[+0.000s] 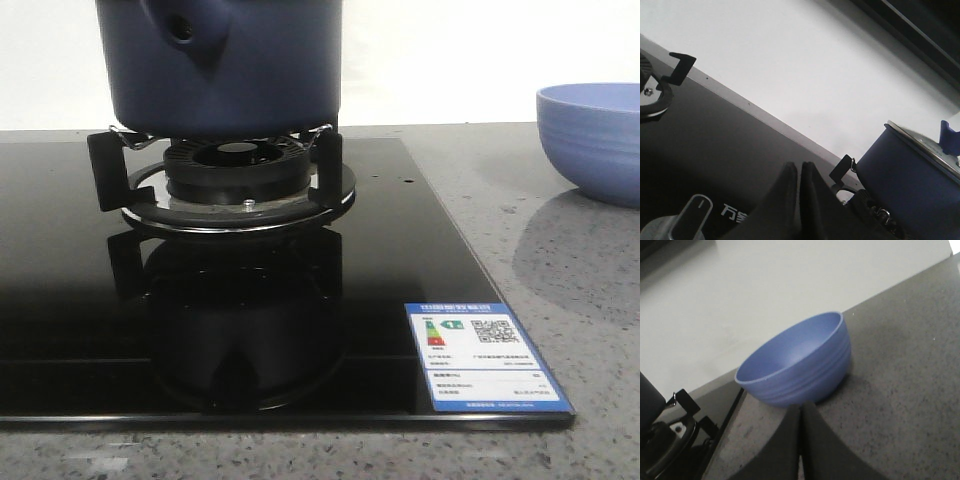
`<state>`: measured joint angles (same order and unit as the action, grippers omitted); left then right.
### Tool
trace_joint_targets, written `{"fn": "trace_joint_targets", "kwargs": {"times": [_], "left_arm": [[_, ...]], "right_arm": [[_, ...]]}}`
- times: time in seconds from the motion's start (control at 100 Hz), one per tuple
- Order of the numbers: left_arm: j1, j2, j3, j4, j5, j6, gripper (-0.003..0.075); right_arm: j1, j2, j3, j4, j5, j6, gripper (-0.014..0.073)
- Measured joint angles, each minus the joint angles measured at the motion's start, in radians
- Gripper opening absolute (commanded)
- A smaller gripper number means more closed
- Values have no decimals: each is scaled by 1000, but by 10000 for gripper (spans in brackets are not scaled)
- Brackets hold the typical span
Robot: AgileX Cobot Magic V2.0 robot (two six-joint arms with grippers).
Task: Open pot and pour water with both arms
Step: 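Grasp the purple lid knob with the left gripper and lift the lid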
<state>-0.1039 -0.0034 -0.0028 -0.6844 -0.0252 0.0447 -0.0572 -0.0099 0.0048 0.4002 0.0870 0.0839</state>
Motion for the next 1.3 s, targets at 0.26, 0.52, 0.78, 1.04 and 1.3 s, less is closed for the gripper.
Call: {"fn": "trace_joint_targets", "kwargs": {"times": [0.26,0.52,0.78,1.04,1.3], "left_arm": [[0,66,-212,105,229,25,-20],[0,399,-576,138,495,203,-20],[0,598,-710,-27,535,488,167],[-32,769,-733,-474,551,960,412],[-124,1016,-829,-689,594,1273,413]], "right_arm": [[0,95,-214,-36,281,-22,-42],[27,386,-487,-52,414,-197,-42],[87,513,-559,-55,401,-227,191],[94,517,-567,-57,375,-231,453],[94,517,-567,-59,374,-232,451]]}}
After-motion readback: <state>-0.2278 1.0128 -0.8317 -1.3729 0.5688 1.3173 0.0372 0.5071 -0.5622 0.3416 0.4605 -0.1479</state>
